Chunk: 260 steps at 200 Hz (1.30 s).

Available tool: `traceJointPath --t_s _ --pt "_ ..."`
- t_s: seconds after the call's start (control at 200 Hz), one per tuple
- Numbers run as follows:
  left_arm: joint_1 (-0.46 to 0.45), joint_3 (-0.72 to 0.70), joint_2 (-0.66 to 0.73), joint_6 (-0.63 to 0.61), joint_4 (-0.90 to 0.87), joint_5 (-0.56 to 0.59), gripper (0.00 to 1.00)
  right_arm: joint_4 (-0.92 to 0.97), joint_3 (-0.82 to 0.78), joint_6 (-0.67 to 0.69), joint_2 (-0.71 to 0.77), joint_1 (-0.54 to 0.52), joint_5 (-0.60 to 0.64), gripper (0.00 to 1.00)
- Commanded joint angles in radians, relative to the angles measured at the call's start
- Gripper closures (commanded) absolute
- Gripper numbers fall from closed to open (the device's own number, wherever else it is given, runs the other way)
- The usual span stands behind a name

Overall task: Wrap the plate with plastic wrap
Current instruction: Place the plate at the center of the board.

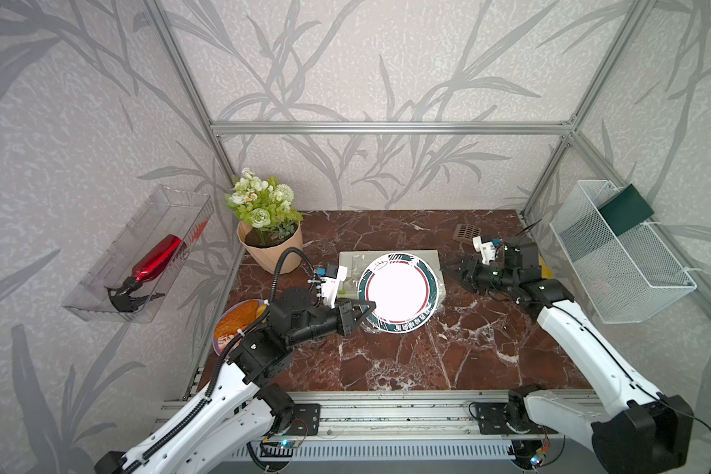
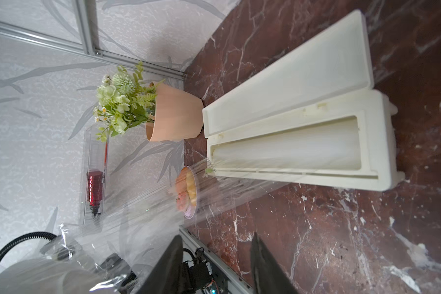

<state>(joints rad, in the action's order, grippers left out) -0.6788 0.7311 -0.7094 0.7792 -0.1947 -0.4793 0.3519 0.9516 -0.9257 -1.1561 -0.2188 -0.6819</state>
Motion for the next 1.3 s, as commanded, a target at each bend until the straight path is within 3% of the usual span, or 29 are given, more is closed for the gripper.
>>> traceJointPath --t_s 0.0,0.12,0.285,0.365,0.495,0.67,0.81,1.11,1.2,1.295 --pt "-0.003 0.057 0.02 -0.023 0.103 -0.036 1.0 0.015 -0.026 -0.197 -0.043 -0.029 -0.045 0.47" --pt "-0.003 0.061 0.02 -0.028 0.1 -0.039 1.0 -0.093 -0.073 -0.373 -0.017 -0.073 0.001 0.22" --pt "-0.002 0.064 0.019 -0.033 0.101 -0.047 1.0 -0.257 -0.156 -0.613 -0.001 -0.11 0.069 0.21" --pt "-0.003 0.065 0.019 -0.034 0.103 -0.047 1.0 -0.355 -0.191 -0.718 -0.002 -0.136 0.11 0.23" --pt "-0.002 0.061 0.02 -0.031 0.108 -0.045 1.0 -0.387 -0.179 -0.778 -0.01 -0.144 0.154 0.25" --pt "-0.002 0.068 0.013 -0.031 0.11 -0.049 1.0 -0.444 -0.194 -0.866 0.01 -0.152 0.197 0.37" --pt "-0.004 0.069 0.008 -0.031 0.115 -0.053 1.0 -0.379 -0.193 -0.882 0.057 -0.158 0.256 0.36" --pt "-0.002 0.064 -0.001 -0.029 0.126 -0.047 1.0 -0.464 -0.181 -0.926 -0.05 -0.239 0.232 0.36" --pt "-0.002 0.062 0.002 -0.029 0.125 -0.044 1.0 -0.496 -0.198 -0.934 -0.055 -0.243 0.232 0.47" --pt "-0.002 0.059 0.004 -0.024 0.124 -0.043 1.0 -0.52 -0.231 -0.942 -0.032 -0.241 0.251 0.68"
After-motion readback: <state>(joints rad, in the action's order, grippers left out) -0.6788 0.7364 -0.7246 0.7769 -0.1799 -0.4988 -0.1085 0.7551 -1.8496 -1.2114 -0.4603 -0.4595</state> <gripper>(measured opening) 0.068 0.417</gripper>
